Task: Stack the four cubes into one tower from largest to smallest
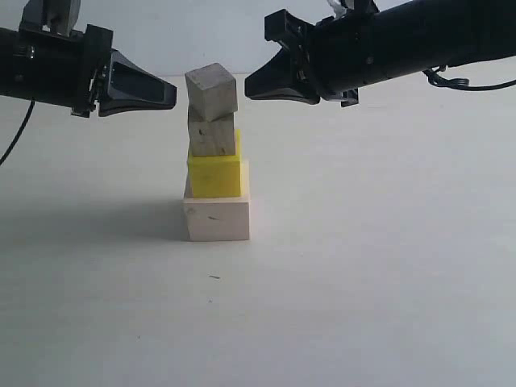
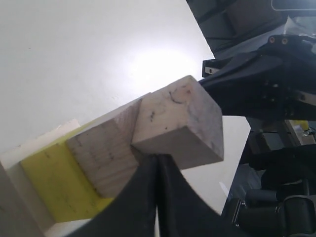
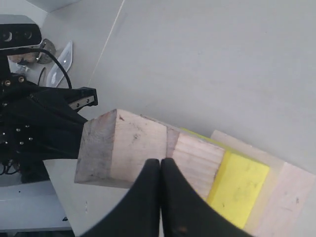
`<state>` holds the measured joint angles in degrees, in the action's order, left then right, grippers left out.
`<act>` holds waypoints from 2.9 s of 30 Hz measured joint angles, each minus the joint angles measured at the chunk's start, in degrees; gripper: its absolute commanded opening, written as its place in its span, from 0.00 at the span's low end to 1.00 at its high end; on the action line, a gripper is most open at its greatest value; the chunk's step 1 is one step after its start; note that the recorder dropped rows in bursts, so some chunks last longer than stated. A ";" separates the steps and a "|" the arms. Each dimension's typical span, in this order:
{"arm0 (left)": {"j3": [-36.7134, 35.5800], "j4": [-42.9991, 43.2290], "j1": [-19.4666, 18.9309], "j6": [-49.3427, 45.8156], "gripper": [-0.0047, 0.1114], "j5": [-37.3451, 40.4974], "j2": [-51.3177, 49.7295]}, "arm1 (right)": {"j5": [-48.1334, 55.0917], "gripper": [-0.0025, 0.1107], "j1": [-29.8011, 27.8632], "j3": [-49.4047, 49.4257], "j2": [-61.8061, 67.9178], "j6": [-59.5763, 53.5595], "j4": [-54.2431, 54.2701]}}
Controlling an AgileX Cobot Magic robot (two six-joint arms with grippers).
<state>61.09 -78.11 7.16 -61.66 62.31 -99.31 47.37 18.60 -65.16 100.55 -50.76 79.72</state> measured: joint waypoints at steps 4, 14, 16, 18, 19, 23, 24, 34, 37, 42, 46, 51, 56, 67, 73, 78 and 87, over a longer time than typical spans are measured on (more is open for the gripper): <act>0.00 0.00 0.74 0.00 0.04 -0.12 0.00 | 1.74 0.02 0.00 0.00 0.00 -0.71 0.00; 0.00 -0.23 0.74 0.09 0.04 -0.23 0.00 | 5.10 0.02 0.00 0.00 0.00 -2.30 0.00; 0.00 -0.23 0.74 0.09 0.04 -0.36 0.00 | 5.23 0.02 0.00 0.00 0.00 -2.32 0.00; 0.00 -0.23 0.74 0.09 0.04 -0.36 0.00 | 5.43 0.02 0.00 0.00 0.00 -2.42 0.00; 0.00 -0.27 0.74 0.13 0.04 -0.36 0.00 | 5.35 0.02 0.00 0.00 0.00 -2.56 0.00; 0.00 -0.96 0.74 0.13 0.04 -0.36 0.00 | 4.84 0.02 0.00 0.00 0.00 -2.56 0.00; 0.00 -0.96 0.74 0.13 0.04 -0.36 0.00 | 4.26 0.02 0.00 0.00 0.00 -2.56 0.00; 0.00 -1.68 0.74 0.23 0.04 -1.18 0.00 | -1.07 0.02 0.00 0.00 0.00 -2.56 0.00; 0.10 -2.17 0.74 0.23 0.04 -1.58 0.00 | -0.96 0.02 0.00 0.00 0.00 -2.56 0.38; 0.09 -2.32 0.74 0.23 0.04 -1.63 0.00 | -0.16 0.02 0.00 0.00 0.00 -2.56 1.73; 0.09 -2.32 0.74 0.23 0.04 -1.63 0.00 | 0.76 0.02 0.00 0.00 0.00 -2.56 2.11; 0.09 -2.32 0.74 0.23 0.04 -1.63 0.00 | 2.50 0.02 0.00 0.00 0.00 -2.56 2.25; 0.09 -2.55 0.74 0.23 0.04 -1.63 0.00 | 4.29 0.02 0.00 0.00 0.00 -2.67 2.25; 0.09 -2.78 0.74 0.23 0.04 -1.63 0.00 | 6.94 0.02 0.00 0.00 0.00 -3.49 2.25; 0.09 -3.12 0.74 0.23 0.04 -1.63 0.00 | 7.27 0.02 0.00 0.00 0.00 -3.57 2.25; 0.09 -3.63 0.74 -0.02 0.04 -1.63 0.00 | 7.96 0.02 0.00 0.00 0.00 -3.57 2.25; 0.09 -3.63 0.74 -0.13 0.04 -1.63 0.00 | 4.76 0.02 0.00 0.00 0.00 -3.61 2.25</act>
<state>61.18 -81.73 7.90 -61.80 60.68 -99.31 52.13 18.60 -65.16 100.55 -54.37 81.97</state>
